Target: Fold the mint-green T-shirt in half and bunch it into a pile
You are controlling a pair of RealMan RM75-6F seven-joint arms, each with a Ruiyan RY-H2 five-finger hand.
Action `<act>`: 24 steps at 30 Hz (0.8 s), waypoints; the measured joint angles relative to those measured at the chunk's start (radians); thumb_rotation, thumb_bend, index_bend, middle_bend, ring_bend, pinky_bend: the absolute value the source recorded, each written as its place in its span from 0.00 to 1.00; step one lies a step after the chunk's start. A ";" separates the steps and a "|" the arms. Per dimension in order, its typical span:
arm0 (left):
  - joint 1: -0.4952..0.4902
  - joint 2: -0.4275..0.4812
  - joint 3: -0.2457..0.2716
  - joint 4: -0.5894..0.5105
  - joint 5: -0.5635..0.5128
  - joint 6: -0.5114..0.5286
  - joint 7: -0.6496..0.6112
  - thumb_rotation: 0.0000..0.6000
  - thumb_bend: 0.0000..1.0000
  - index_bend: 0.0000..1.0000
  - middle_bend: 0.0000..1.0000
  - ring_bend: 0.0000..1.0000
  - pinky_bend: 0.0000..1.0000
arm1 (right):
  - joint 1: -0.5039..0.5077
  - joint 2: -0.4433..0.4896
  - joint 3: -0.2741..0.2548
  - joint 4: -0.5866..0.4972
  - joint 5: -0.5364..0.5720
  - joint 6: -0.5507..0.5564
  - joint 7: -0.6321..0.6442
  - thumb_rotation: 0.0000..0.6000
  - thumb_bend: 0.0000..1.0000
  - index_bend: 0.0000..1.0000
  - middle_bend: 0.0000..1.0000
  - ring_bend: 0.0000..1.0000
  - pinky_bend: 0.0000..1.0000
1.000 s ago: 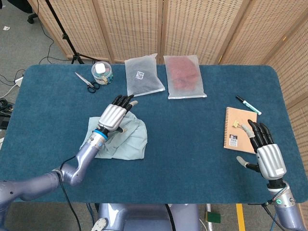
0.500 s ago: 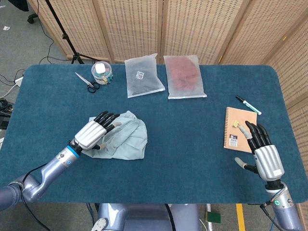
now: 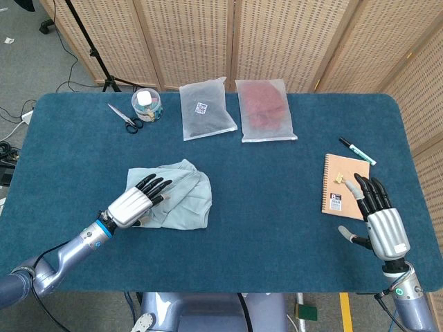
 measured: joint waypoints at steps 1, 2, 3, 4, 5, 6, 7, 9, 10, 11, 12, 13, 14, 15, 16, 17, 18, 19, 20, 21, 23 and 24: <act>0.002 -0.008 0.001 0.013 0.003 0.003 0.002 1.00 0.25 0.27 0.00 0.00 0.00 | 0.000 0.000 0.000 0.000 0.000 -0.001 0.000 1.00 0.10 0.00 0.00 0.00 0.00; 0.003 -0.015 0.001 0.024 0.005 0.006 0.006 1.00 0.25 0.27 0.00 0.00 0.00 | 0.000 0.000 0.000 0.000 0.000 -0.001 0.000 1.00 0.10 0.00 0.00 0.00 0.00; 0.005 -0.023 0.001 0.034 0.006 0.009 0.011 1.00 0.25 0.28 0.00 0.00 0.00 | 0.000 0.000 0.000 -0.001 0.000 -0.001 0.000 1.00 0.10 0.00 0.00 0.00 0.00; 0.006 -0.033 -0.001 0.050 0.007 0.013 0.021 1.00 0.25 0.29 0.00 0.00 0.00 | 0.000 0.000 0.000 -0.001 0.000 -0.001 0.000 1.00 0.10 0.00 0.00 0.00 0.00; 0.007 -0.042 -0.004 0.061 0.008 0.018 0.030 1.00 0.25 0.29 0.00 0.00 0.00 | 0.000 0.000 0.000 -0.001 -0.001 0.000 0.000 1.00 0.10 0.00 0.00 0.00 0.00; 0.008 -0.051 -0.006 0.074 0.010 0.023 0.041 1.00 0.25 0.30 0.00 0.00 0.00 | 0.000 -0.001 0.000 -0.001 -0.001 0.000 -0.001 1.00 0.11 0.00 0.00 0.00 0.00; 0.009 -0.066 -0.009 0.094 0.011 0.028 0.057 1.00 0.25 0.31 0.00 0.00 0.00 | -0.001 -0.001 0.000 -0.001 0.000 0.000 -0.002 1.00 0.11 0.00 0.00 0.00 0.00; 0.010 -0.091 -0.012 0.124 0.015 0.034 0.073 1.00 0.25 0.32 0.00 0.00 0.00 | -0.001 -0.001 0.000 -0.002 0.001 0.000 -0.003 1.00 0.13 0.00 0.00 0.00 0.00; 0.010 -0.106 -0.013 0.140 0.018 0.036 0.076 1.00 0.25 0.33 0.00 0.00 0.00 | -0.001 -0.001 0.000 -0.002 0.001 -0.001 -0.003 1.00 0.13 0.00 0.00 0.00 0.00; 0.010 -0.116 -0.013 0.150 0.021 0.037 0.078 1.00 0.25 0.34 0.00 0.00 0.00 | -0.001 -0.001 0.001 -0.002 0.002 -0.001 -0.003 1.00 0.13 0.00 0.00 0.00 0.00; 0.010 -0.124 -0.012 0.157 0.024 0.038 0.079 1.00 0.25 0.36 0.00 0.00 0.00 | -0.001 0.000 0.001 -0.003 0.003 -0.001 -0.003 1.00 0.13 0.00 0.00 0.00 0.00; 0.009 -0.132 -0.011 0.165 0.030 0.041 0.081 1.00 0.25 0.38 0.00 0.00 0.00 | -0.001 0.000 0.002 -0.003 0.003 -0.001 -0.002 1.00 0.13 0.00 0.00 0.00 0.00; 0.009 -0.136 -0.010 0.169 0.033 0.043 0.083 1.00 0.26 0.40 0.00 0.00 0.00 | -0.001 0.000 0.002 -0.003 0.003 0.000 -0.002 1.00 0.13 0.00 0.00 0.00 0.00; 0.009 -0.140 -0.009 0.172 0.034 0.045 0.084 1.00 0.27 0.42 0.00 0.00 0.00 | -0.001 0.000 0.002 -0.003 0.003 0.000 -0.001 1.00 0.13 0.00 0.00 0.00 0.00; 0.009 -0.143 -0.009 0.177 0.034 0.046 0.087 1.00 0.28 0.44 0.00 0.00 0.00 | -0.001 0.000 0.002 -0.002 0.003 0.000 0.000 1.00 0.13 0.00 0.00 0.00 0.00; 0.009 -0.145 -0.010 0.179 0.034 0.047 0.088 1.00 0.29 0.47 0.00 0.00 0.00 | -0.001 0.001 0.003 -0.002 0.003 0.000 0.001 1.00 0.13 0.00 0.00 0.00 0.00; 0.010 -0.146 -0.010 0.181 0.033 0.048 0.089 1.00 0.31 0.50 0.00 0.00 0.00 | -0.001 0.001 0.003 -0.002 0.003 0.000 0.001 1.00 0.13 0.00 0.00 0.00 0.00; 0.010 -0.147 -0.011 0.183 0.033 0.050 0.090 1.00 0.32 0.54 0.00 0.00 0.00 | -0.001 0.001 0.003 -0.002 0.003 0.000 0.002 1.00 0.13 0.00 0.00 0.00 0.00; 0.011 -0.147 -0.012 0.185 0.033 0.053 0.091 1.00 0.33 0.55 0.00 0.00 0.00 | -0.001 0.001 0.003 -0.002 0.003 0.000 0.002 1.00 0.13 0.00 0.00 0.00 0.00; 0.011 -0.148 -0.012 0.188 0.033 0.056 0.092 1.00 0.34 0.57 0.00 0.00 0.00 | -0.001 0.002 0.003 -0.002 0.003 0.000 0.002 1.00 0.13 0.00 0.00 0.00 0.00; 0.012 -0.149 -0.013 0.192 0.035 0.063 0.093 1.00 0.35 0.61 0.00 0.00 0.00 | -0.001 0.002 0.003 -0.002 0.003 0.001 0.002 1.00 0.13 0.00 0.00 0.00 0.00; 0.012 -0.149 -0.013 0.194 0.037 0.067 0.095 1.00 0.36 0.63 0.00 0.00 0.00 | -0.001 0.002 0.003 -0.002 0.002 0.001 0.001 1.00 0.13 0.00 0.00 0.00 0.00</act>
